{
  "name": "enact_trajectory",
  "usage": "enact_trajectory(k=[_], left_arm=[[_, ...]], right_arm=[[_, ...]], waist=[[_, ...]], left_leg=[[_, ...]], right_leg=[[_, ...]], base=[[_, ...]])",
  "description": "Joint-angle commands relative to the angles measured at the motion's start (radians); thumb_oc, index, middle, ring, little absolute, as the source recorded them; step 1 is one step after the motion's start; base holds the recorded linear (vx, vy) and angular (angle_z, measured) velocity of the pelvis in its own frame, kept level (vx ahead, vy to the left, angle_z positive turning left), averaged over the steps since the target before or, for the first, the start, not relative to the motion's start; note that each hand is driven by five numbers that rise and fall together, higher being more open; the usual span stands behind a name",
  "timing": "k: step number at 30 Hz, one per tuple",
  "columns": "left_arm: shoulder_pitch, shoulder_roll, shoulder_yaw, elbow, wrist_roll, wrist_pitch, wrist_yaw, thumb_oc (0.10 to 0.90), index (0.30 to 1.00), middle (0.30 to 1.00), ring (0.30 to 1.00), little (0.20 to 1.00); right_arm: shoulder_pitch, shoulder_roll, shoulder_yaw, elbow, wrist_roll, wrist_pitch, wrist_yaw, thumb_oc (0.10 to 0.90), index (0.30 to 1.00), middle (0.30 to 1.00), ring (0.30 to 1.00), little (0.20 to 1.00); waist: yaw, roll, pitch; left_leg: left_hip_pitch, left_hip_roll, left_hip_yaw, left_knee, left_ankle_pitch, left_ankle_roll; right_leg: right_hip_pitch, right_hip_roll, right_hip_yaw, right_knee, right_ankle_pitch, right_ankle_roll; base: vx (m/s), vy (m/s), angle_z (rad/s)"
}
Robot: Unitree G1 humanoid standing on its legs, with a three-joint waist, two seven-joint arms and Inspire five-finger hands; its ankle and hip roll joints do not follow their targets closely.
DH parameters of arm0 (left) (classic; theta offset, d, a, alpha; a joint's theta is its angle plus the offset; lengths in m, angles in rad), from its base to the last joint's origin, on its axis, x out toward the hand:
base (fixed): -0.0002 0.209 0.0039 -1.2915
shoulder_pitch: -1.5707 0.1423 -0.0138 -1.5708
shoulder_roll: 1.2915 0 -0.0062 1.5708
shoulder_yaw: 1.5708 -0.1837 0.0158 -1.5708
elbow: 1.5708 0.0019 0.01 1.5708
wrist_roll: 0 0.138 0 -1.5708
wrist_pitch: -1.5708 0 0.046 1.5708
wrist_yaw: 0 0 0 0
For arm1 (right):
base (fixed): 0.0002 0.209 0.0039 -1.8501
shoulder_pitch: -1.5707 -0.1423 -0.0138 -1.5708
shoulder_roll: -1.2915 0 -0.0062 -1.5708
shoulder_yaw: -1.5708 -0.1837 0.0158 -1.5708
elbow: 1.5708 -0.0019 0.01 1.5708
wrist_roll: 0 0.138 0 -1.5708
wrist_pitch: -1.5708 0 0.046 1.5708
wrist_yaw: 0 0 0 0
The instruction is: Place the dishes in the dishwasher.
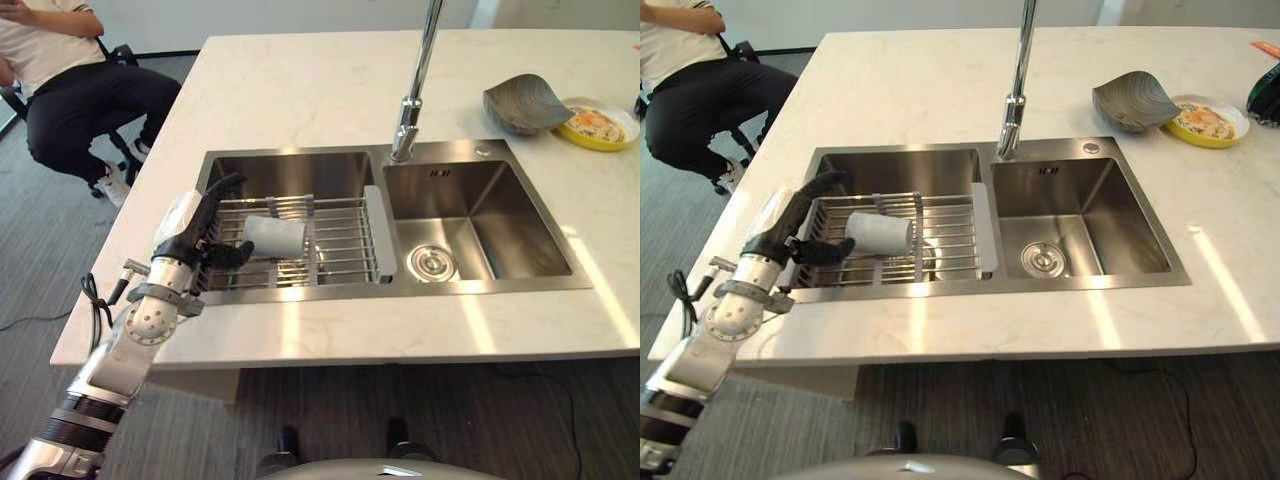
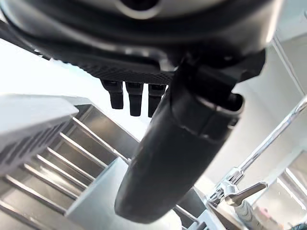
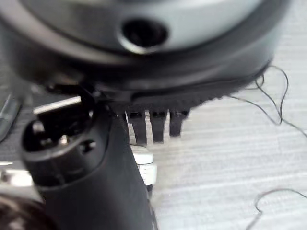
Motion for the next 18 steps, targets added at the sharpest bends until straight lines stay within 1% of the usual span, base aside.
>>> enact_trajectory(k=[1, 2, 4, 5, 6, 8, 10, 11, 12, 16, 18], left_arm=[[-0.156, 0.101, 0.003, -0.065, 0.078, -0.091, -0.006, 0.800, 0.900, 0.900, 0.900, 0.900], [-0.168, 0.129, -0.016, -0.061, 0.085, -0.094, -0.018, 0.800, 0.900, 0.900, 0.900, 0.900], [-0.173, 0.131, -0.021, -0.058, 0.085, -0.095, -0.017, 0.800, 0.900, 0.900, 0.900, 0.900], [-0.179, 0.179, -0.035, -0.067, 0.071, -0.102, -0.040, 0.800, 0.900, 0.900, 0.900, 0.900], [-0.178, 0.209, -0.043, -0.074, 0.052, -0.102, -0.055, 0.800, 0.900, 0.900, 0.900, 0.900], [-0.182, 0.223, -0.055, -0.078, 0.039, -0.102, -0.073, 0.800, 0.900, 0.900, 0.900, 0.900], [-0.188, 0.227, -0.069, -0.076, 0.028, -0.100, -0.089, 0.800, 0.900, 0.900, 0.900, 0.900], [-0.221, 0.228, -0.097, -0.080, 0.011, -0.105, -0.106, 0.800, 0.900, 0.900, 0.900, 0.900], [-0.236, 0.214, -0.129, -0.081, 0.013, -0.095, -0.127, 0.800, 0.900, 0.900, 0.900, 0.900], [-0.270, 0.197, -0.163, -0.031, -0.003, -0.081, -0.142, 0.800, 0.900, 0.900, 0.900, 0.900], [-0.278, 0.194, -0.162, 0.001, 0.004, -0.072, -0.140, 0.800, 0.900, 0.900, 0.900, 0.900]], right_arm=[[0.031, -0.018, 0.032, 0.016, -0.034, -0.001, -0.004, 0.800, 0.900, 0.900, 0.900, 0.900], [0.036, -0.019, 0.029, 0.019, -0.036, -0.003, -0.004, 0.800, 0.900, 0.900, 0.900, 0.900], [0.037, -0.017, 0.028, 0.019, -0.036, -0.003, -0.004, 0.800, 0.900, 0.900, 0.900, 0.900], [0.051, -0.018, 0.023, 0.023, -0.039, -0.004, -0.001, 0.800, 0.900, 0.900, 0.900, 0.900], [0.067, -0.019, 0.019, 0.026, -0.041, -0.006, 0.005, 0.800, 0.900, 0.900, 0.900, 0.900], [0.079, -0.022, 0.022, 0.028, -0.039, -0.005, 0.012, 0.800, 0.900, 0.900, 0.900, 0.900], [0.083, -0.023, 0.024, 0.028, -0.039, -0.005, 0.018, 0.800, 0.900, 0.900, 0.900, 0.900], [0.048, -0.049, 0.011, 0.052, -0.028, 0.020, 0.021, 0.800, 0.900, 0.900, 0.900, 0.900], [0.023, -0.032, 0.010, 0.052, 0.005, 0.003, 0.020, 0.800, 0.900, 0.900, 0.900, 0.900], [0.018, -0.018, 0.029, 0.047, 0.021, 0.008, 0.034, 0.800, 0.900, 0.900, 0.900, 0.900], [0.019, -0.014, 0.033, 0.045, 0.018, 0.012, 0.036, 0.800, 0.900, 0.900, 0.900, 0.900]], waist=[[-0.006, 0.029, -0.034], [-0.010, 0.031, -0.036], [-0.007, 0.030, -0.037], [-0.012, 0.033, -0.040], [-0.016, 0.034, -0.043], [-0.021, 0.033, -0.045], [-0.023, 0.034, -0.045], [-0.023, 0.032, -0.051], [-0.008, 0.033, -0.057], [-0.004, 0.038, -0.064], [-0.005, 0.040, -0.062]], left_leg=[[0.047, 0.055, 0.012, 0.005, -0.072, -0.055], [0.049, 0.052, 0.016, 0.005, -0.074, -0.054], [0.050, 0.052, 0.017, 0.005, -0.074, -0.054], [0.056, 0.052, 0.026, 0.005, -0.077, -0.053], [0.062, 0.051, 0.030, 0.005, -0.079, -0.052], [0.068, 0.055, 0.034, 0.005, -0.079, -0.054], [0.071, 0.056, 0.035, 0.005, -0.079, -0.055], [0.073, 0.059, 0.034, 0.005, -0.078, -0.056], [0.078, 0.063, 0.025, 0.005, -0.080, -0.056], [0.086, 0.071, 0.022, 0.005, -0.081, -0.060], [0.086, 0.075, 0.019, 0.005, -0.079, -0.062]], right_leg=[[-0.002, -0.052, 0.002, 0.039, -0.029, 0.108], [-0.004, -0.054, 0.003, 0.036, -0.024, 0.110], [-0.003, -0.054, 0.004, 0.036, -0.024, 0.110], [-0.005, -0.056, 0.008, 0.031, -0.017, 0.110], [-0.005, -0.054, 0.013, 0.027, -0.013, 0.110], [-0.005, -0.052, 0.018, 0.026, -0.014, 0.110], [-0.005, -0.050, 0.021, 0.026, -0.015, 0.110], [-0.002, -0.050, 0.020, 0.023, -0.017, 0.110], [0.011, -0.047, 0.009, 0.018, -0.024, 0.110], [0.022, -0.041, 0.003, 0.012, -0.030, 0.110], [0.021, -0.036, 0.003, 0.012, -0.033, 0.109]], base=[[0.02, 0.055, -0.21], [0.02, 0.054, -0.18], [0.02, 0.013, -0.10], [0.05, 0.010, -0.17], [0.05, 0.010, -0.20], [0.03, -0.010, -0.15], [0.03, -0.016, -0.07], [0.07, -0.049, -0.11], [0.06, -0.045, -0.06], [0.05, -0.024, 0.02], [0.03, -0.033, 0.00]])
